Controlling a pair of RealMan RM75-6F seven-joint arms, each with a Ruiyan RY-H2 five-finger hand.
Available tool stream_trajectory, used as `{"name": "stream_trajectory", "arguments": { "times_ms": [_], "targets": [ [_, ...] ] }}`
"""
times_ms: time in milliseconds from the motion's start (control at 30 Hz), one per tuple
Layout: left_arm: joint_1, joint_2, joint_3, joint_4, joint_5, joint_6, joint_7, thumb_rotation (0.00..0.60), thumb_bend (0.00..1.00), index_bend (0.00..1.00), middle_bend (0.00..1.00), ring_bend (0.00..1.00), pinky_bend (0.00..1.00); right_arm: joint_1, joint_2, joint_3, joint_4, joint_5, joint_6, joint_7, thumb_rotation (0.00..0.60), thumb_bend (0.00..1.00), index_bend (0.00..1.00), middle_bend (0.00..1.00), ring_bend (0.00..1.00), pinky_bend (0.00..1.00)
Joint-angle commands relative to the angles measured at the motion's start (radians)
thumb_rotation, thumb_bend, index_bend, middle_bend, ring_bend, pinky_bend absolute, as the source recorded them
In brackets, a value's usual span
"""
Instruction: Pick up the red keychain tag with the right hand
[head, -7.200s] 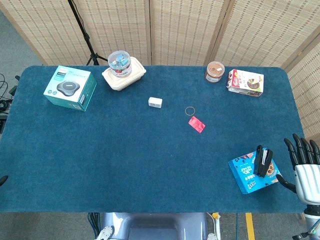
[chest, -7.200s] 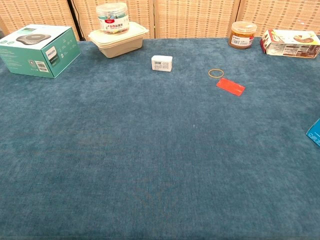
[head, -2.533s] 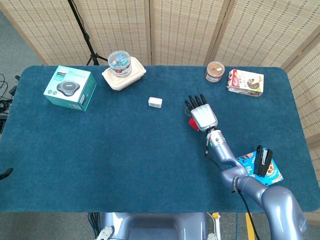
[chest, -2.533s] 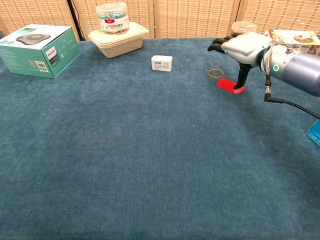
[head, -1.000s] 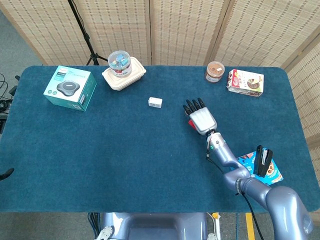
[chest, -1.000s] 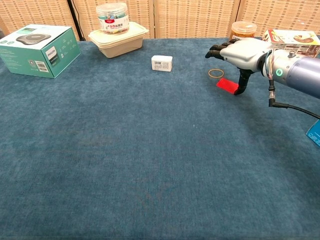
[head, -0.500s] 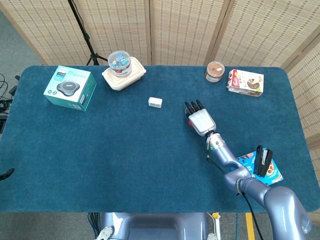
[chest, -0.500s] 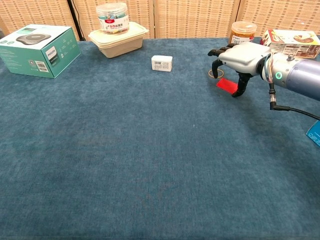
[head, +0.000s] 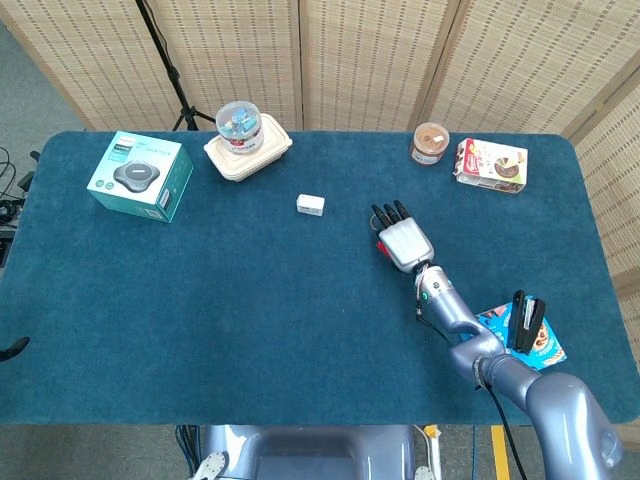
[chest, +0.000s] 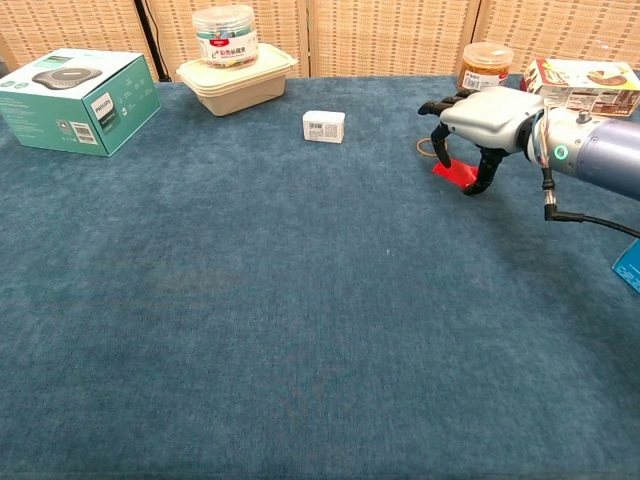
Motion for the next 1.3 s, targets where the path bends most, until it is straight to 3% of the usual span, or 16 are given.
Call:
{"name": "stream_trajectory", "arguments": {
  "times_ms": [33,167,367,567,767,1300],
  "targets": [
    [0.0,0.0,0.0,0.0,0.0,0.0,0.0,0.6,0.0,0.0,0.0,0.0,0.0,0.0,0.001,0.0,0.0,-0.001,0.0,0.001,0.6,0.36,0.49,0.0,0.0,0.0],
    [-0.001,0.001,0.0,0.0,-0.001,-0.002,-0.001,0.6,0.0,0.0,0.0,0.0,0.0,0.0,0.006,0.001,-0.004,-0.002,-0.002,0.001,0.6,0.45,0.49,0.0,0.0,0.0],
    [-0.001,0.002,0.002,0.0,0.004,-0.002,-0.003,0.6,0.0,0.0,0.0,0.0,0.0,-0.001,0.008,0.001,-0.007,0.001,-0.009,-0.014,0.6,0.47,0.5,0.0,0.0,0.0],
    [-0.001,0.002,0.002,0.0,0.004,-0.002,-0.005,0.6,0.0,0.0,0.0,0.0,0.0,-0.001,0.01,0.006,-0.009,0.006,-0.008,-0.026,0.6,0.64,0.52,0.0,0.0,0.0],
    [-0.003,0.003,0.002,0.0,0.005,-0.005,-0.005,0.6,0.0,0.0,0.0,0.0,0.0,-0.002,0.016,0.007,-0.018,0.009,-0.01,-0.036,0.6,0.74,0.55,0.0,0.0,0.0],
    [-0.003,0.004,0.005,0.0,0.012,-0.006,-0.009,0.6,0.0,0.0,0.0,0.0,0.0,-0.008,0.021,0.011,-0.026,0.014,-0.001,-0.049,0.6,0.76,0.58,0.0,0.0,0.0]
  ]
}}
